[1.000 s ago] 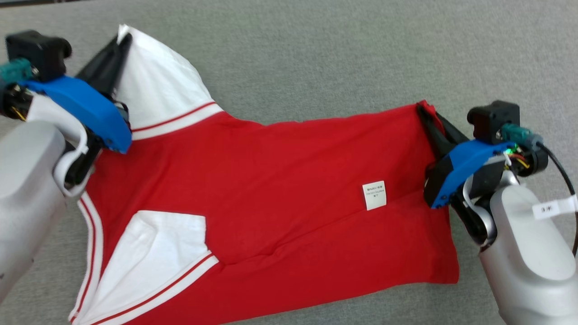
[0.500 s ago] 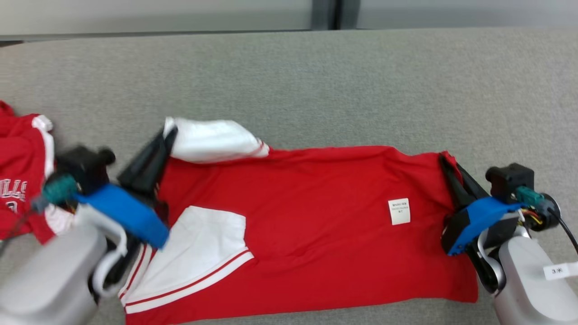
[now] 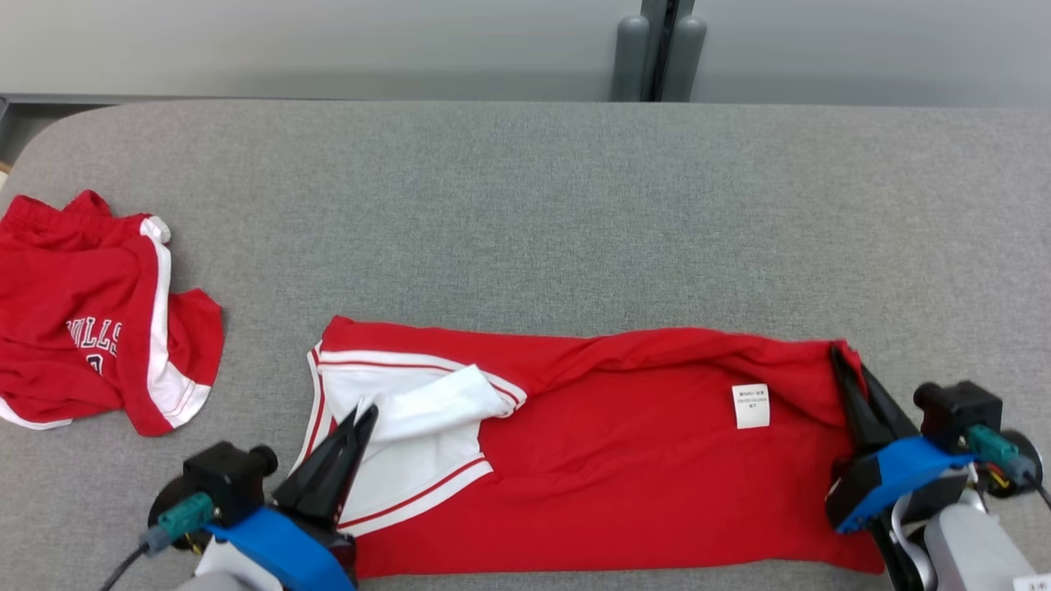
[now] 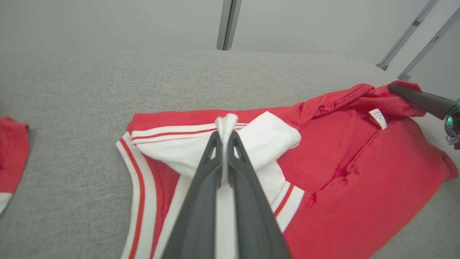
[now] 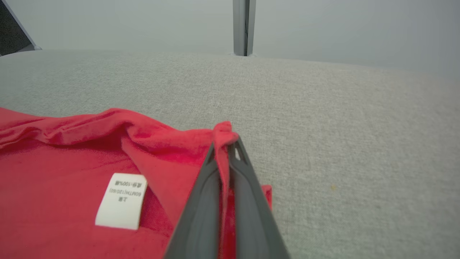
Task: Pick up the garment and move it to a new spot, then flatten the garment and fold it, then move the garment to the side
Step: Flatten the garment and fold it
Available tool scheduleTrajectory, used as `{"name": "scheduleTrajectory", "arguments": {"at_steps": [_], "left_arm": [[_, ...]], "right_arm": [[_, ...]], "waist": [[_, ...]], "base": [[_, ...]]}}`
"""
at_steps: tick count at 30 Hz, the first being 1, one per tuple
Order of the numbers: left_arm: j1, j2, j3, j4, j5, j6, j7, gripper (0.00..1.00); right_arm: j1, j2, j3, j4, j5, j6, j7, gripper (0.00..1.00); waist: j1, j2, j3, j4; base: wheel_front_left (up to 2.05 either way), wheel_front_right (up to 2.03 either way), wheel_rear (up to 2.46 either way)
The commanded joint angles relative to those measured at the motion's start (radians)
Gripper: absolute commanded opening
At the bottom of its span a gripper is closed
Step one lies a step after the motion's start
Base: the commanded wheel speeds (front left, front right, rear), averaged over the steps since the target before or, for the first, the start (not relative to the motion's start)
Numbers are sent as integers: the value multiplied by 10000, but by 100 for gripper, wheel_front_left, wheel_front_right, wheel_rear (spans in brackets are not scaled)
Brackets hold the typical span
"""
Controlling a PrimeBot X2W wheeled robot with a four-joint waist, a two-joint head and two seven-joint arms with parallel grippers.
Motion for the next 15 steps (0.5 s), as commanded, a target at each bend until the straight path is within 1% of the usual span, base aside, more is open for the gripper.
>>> {"name": "scheduleTrajectory", "arguments": {"at_steps": [1,10,11,12,13,15], "left_arm": [[250,-62,112,32,56,-28,-44,0],[1532,-579,1094,607,459,-82,-45,0],[1607,-683,1284,638,547,-28,-45,5],[1701,-792,1450,657,683,-21,-45,42],[1782,-911,1652,651,827,-3,-45,100],[1963,-1158,2200,574,1234,56,-45,100]], "right_arm": [[263,27,-23,-63,37,2,-99,0],[1353,257,-193,-451,270,2,-329,0],[1448,297,-231,-511,333,2,-332,0],[1528,325,-271,-621,357,2,-336,35],[1594,381,-303,-798,373,2,-334,100],[1785,474,-388,-1194,377,2,-333,100]], "waist": [[1,-1,-112,4],[1,-1,-442,-92],[1,-1,-458,-93],[1,-1,-471,-95],[1,-1,-478,-97],[1,-1,-504,-120]], "base": [[0,0,0],[0,0,0],[0,0,0],[0,0,0],[0,0,0],[0,0,0]]}}
